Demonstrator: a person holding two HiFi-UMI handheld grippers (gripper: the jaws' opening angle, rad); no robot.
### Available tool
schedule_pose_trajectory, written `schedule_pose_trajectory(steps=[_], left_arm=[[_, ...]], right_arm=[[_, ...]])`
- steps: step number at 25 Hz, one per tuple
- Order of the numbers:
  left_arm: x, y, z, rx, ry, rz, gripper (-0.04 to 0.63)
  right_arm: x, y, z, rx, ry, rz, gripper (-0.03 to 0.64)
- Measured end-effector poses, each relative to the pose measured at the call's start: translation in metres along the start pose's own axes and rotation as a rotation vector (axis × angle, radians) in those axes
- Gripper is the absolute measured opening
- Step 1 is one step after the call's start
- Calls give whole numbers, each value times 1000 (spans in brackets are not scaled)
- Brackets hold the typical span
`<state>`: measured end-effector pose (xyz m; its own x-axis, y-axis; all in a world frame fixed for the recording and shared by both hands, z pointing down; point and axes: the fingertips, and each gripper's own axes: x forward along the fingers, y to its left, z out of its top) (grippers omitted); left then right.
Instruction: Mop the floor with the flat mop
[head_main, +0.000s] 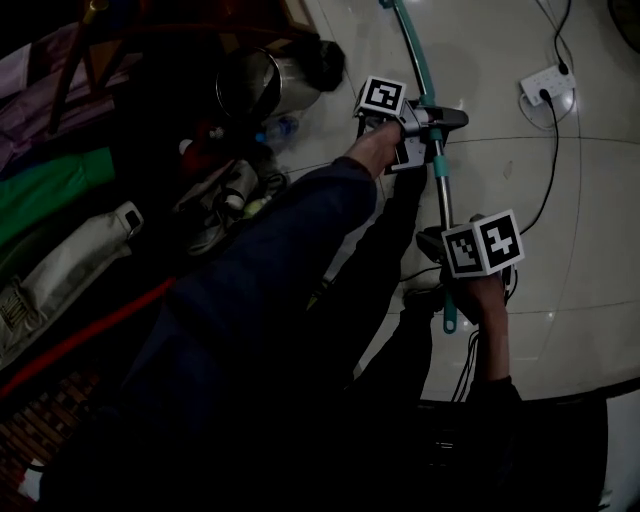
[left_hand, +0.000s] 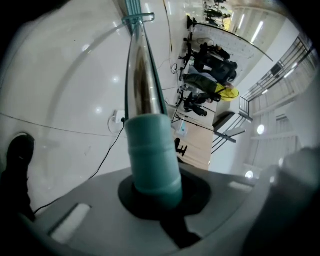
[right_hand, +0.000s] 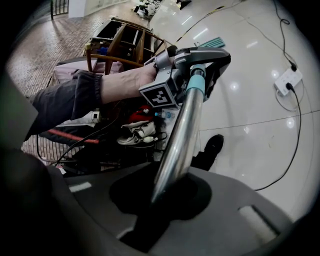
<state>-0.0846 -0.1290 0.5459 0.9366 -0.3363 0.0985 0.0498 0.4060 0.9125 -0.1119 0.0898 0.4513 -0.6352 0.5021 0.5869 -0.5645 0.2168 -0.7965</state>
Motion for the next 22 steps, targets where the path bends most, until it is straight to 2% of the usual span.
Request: schedule_pose_trajectory(steps=[4, 9, 13, 17, 22], left_arm=[[1, 5, -64, 19, 10, -27, 15], [14, 27, -176, 11, 15, -40, 14], [22, 56, -280, -29, 14, -54, 12], [34, 98, -375, -85, 19, -27, 11], [51, 143, -462, -133, 49, -4, 9]], right_arm=[[1, 8, -69, -36, 33, -32, 71], [3, 7, -185, -85, 62, -77, 71], [12, 15, -290, -83, 88, -77, 71], [21, 16, -385, -96, 116, -67, 71], [33, 8, -476, -49, 130, -68, 71]])
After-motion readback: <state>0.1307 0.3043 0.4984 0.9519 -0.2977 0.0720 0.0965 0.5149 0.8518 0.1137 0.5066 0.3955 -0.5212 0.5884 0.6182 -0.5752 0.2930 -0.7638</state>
